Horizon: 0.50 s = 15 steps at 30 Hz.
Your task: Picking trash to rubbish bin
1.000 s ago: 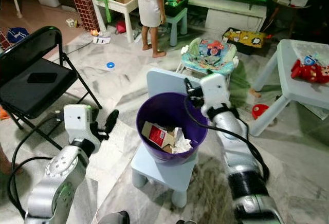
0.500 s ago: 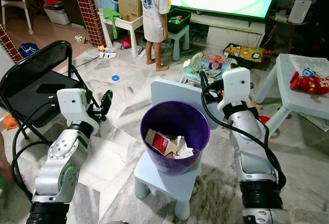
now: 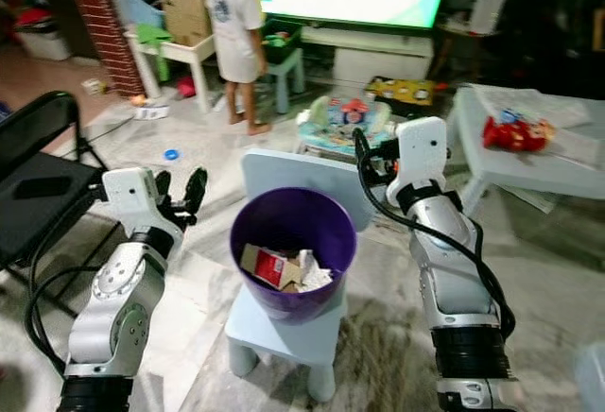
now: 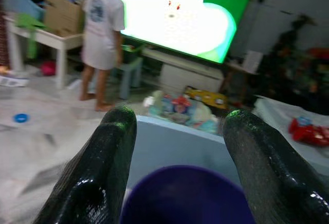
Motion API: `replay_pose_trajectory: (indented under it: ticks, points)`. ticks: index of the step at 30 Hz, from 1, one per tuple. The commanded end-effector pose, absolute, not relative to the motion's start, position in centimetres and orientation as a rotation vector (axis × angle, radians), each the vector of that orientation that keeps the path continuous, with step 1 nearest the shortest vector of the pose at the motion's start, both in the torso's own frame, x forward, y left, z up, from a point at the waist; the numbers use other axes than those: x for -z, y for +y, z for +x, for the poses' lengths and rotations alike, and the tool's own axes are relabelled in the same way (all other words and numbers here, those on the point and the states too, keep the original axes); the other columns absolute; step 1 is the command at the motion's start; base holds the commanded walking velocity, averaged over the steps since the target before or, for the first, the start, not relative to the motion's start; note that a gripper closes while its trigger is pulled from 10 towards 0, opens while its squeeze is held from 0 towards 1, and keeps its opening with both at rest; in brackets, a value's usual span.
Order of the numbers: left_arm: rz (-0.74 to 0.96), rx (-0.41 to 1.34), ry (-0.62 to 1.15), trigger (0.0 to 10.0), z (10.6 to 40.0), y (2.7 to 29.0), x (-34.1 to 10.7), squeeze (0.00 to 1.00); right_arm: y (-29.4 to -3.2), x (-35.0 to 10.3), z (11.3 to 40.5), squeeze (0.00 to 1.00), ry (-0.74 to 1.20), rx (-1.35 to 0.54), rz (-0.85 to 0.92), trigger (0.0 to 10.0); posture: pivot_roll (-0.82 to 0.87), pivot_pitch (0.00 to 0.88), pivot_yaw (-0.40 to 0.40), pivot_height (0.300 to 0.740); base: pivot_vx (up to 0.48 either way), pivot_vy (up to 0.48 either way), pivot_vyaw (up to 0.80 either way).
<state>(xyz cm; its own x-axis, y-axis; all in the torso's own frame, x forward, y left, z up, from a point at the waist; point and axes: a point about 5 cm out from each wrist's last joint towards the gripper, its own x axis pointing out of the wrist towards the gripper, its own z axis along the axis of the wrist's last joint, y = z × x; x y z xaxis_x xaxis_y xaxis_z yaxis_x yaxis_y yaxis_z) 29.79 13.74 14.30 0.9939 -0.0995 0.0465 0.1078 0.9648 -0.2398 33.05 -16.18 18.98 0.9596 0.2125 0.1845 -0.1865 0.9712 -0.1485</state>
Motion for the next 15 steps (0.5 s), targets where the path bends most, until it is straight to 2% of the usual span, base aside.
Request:
replay_pose_trajectory:
  ticks: [1, 7, 15]
  points:
    - [-0.247, 0.116, -0.054, 10.0, 29.78, 13.51, -14.74, 0.00, -16.00, -19.82, 33.12, 0.00, -0.221, -0.211, -0.137, 10.0, 0.11, 0.000, -0.049, 0.740, 0.000, 0.000, -0.80]
    - [-0.261, 0.122, -0.056, 10.0, 29.84, 13.37, -14.87, 0.00, -15.69, -19.93, 33.30, 0.00, -0.215, -0.228, -0.126, 10.0, 0.12, 0.000, -0.053, 0.740, 0.000, 0.000, -0.78]
    - [-0.294, 0.116, -0.053, 10.0, 29.58, 13.32, -14.75, 0.00, -15.05, -19.83, 33.21, 0.00, -0.204, -0.253, -0.119, 10.0, 0.12, 0.000, -0.054, 0.740, 0.000, 0.000, 0.00]
